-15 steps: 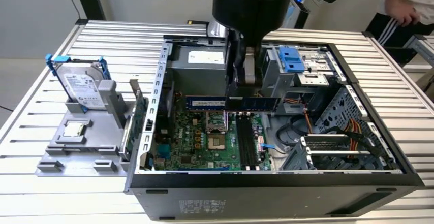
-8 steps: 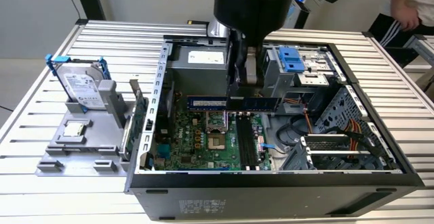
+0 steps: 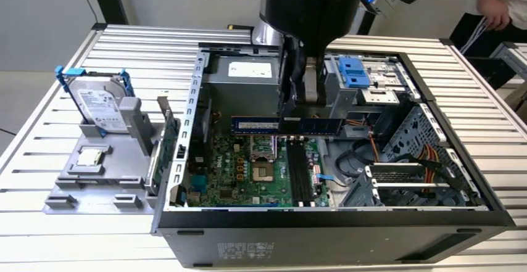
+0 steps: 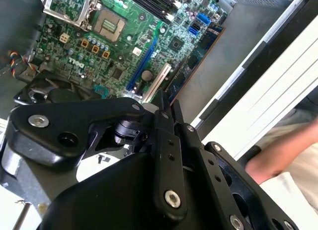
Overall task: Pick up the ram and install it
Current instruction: 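Pick up the ram and move it above insertion slot, then insert the ram into the slot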
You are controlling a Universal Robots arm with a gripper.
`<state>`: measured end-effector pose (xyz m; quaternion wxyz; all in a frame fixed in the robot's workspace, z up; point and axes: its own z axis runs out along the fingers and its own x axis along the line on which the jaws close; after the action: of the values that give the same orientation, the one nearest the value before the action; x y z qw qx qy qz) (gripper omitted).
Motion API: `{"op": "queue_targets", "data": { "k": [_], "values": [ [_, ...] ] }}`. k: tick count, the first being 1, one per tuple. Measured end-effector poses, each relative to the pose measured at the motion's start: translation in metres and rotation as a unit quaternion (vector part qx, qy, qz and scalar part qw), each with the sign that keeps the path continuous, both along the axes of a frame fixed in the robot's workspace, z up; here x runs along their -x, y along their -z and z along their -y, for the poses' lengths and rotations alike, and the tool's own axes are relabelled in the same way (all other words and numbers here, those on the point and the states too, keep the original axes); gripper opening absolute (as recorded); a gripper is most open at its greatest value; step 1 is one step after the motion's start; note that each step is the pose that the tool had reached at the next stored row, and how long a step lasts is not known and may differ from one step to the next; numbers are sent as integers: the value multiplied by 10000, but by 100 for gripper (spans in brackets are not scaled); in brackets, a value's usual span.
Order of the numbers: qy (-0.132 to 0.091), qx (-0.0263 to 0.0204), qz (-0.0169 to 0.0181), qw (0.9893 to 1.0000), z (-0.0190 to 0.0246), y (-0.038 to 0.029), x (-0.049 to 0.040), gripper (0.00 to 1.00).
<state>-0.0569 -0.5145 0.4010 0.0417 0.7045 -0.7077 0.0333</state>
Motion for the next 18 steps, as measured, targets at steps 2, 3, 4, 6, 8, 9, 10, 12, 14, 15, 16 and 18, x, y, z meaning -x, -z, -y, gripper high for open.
{"op": "queue_targets", "data": {
  "k": [2, 3, 4, 6, 8, 9, 10, 12, 14, 15, 16, 18],
  "values": [
    [-1, 0, 0, 10000, 0, 0, 0, 0],
    [0, 0, 0, 10000, 0, 0, 0, 0],
    [0, 0, 0, 10000, 0, 0, -2, 0],
    [-1, 0, 0, 10000, 0, 0, -12, 0],
    [0, 0, 0, 10000, 0, 0, -37, 0],
    [0, 0, 0, 10000, 0, 0, -52, 0],
    [0, 0, 0, 10000, 0, 0, -67, 0],
    [0, 0, 0, 10000, 0, 0, -89, 0],
    [0, 0, 0, 10000, 0, 0, -114, 0],
    [0, 0, 0, 10000, 0, 0, -127, 0],
    [0, 0, 0, 10000, 0, 0, -140, 0],
    [0, 0, 0, 10000, 0, 0, -163, 0]
  ]
}}
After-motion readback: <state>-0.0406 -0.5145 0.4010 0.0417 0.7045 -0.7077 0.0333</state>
